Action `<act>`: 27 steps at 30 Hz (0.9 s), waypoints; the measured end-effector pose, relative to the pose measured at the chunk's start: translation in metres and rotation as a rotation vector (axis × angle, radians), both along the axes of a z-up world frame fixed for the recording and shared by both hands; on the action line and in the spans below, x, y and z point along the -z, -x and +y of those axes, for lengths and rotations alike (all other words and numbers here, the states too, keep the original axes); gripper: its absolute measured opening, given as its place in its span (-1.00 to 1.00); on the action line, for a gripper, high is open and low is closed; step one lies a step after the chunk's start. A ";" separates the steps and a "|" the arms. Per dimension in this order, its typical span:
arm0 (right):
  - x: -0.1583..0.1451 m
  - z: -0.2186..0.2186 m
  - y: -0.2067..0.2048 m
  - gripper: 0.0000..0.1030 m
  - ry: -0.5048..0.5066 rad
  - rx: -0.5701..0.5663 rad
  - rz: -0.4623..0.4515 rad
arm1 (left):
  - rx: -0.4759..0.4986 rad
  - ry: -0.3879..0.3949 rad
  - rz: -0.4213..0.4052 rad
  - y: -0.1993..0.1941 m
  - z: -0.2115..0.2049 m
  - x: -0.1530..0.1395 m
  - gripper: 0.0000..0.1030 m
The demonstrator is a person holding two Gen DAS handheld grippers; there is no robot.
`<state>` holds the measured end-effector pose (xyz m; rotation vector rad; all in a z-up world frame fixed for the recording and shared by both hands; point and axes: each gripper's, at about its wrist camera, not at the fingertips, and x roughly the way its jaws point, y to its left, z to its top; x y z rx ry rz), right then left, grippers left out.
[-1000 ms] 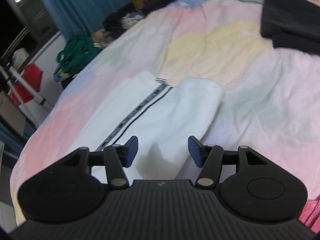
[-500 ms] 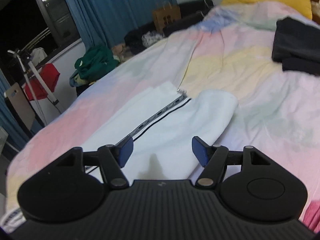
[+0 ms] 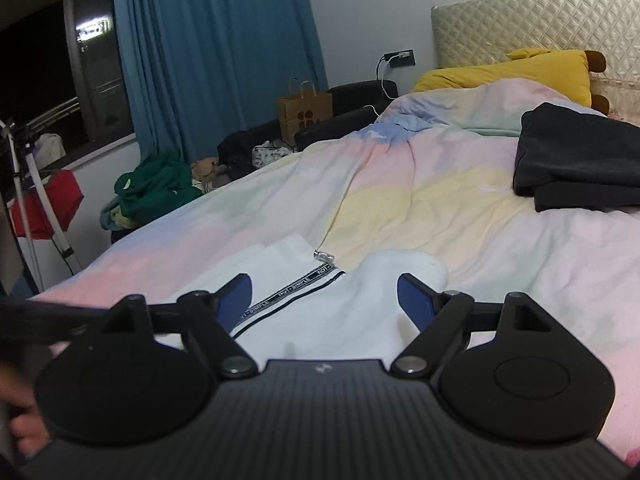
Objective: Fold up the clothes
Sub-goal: 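Lay the folded sweatpants down and open both grippers, then move both open grippers over the folded white sweatpants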
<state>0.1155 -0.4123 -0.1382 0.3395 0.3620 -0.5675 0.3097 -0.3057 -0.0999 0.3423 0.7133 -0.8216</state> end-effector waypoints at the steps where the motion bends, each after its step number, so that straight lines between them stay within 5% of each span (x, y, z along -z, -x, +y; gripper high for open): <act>1: 0.002 0.000 -0.003 0.58 0.003 -0.013 0.021 | 0.011 -0.011 -0.001 -0.014 -0.018 0.007 0.26; 6: 0.010 -0.003 -0.009 0.58 -0.060 -0.096 0.036 | 0.047 -0.010 0.014 -0.033 -0.060 0.028 0.18; 10: 0.008 -0.006 -0.002 0.58 -0.080 -0.097 -0.017 | 0.004 -0.031 0.035 -0.040 -0.070 0.032 -0.99; 13: 0.010 -0.012 0.000 0.58 -0.112 -0.079 -0.017 | -0.010 -0.017 0.008 -0.038 -0.064 0.015 -1.00; 17: 0.011 -0.014 0.000 0.58 -0.137 -0.085 -0.014 | -0.061 0.097 -0.027 -0.042 -0.053 -0.026 -1.00; 19: 0.011 -0.014 0.000 0.58 -0.139 -0.084 -0.014 | -0.085 0.079 -0.090 -0.046 -0.052 -0.041 -1.00; 24: 0.011 -0.017 0.003 0.58 -0.164 -0.066 -0.006 | -0.008 -0.011 -0.026 -0.057 -0.066 -0.022 -0.89; 27: 0.012 -0.018 0.004 0.58 -0.189 -0.070 -0.015 | 0.063 -0.019 0.002 -0.053 -0.076 0.002 -0.23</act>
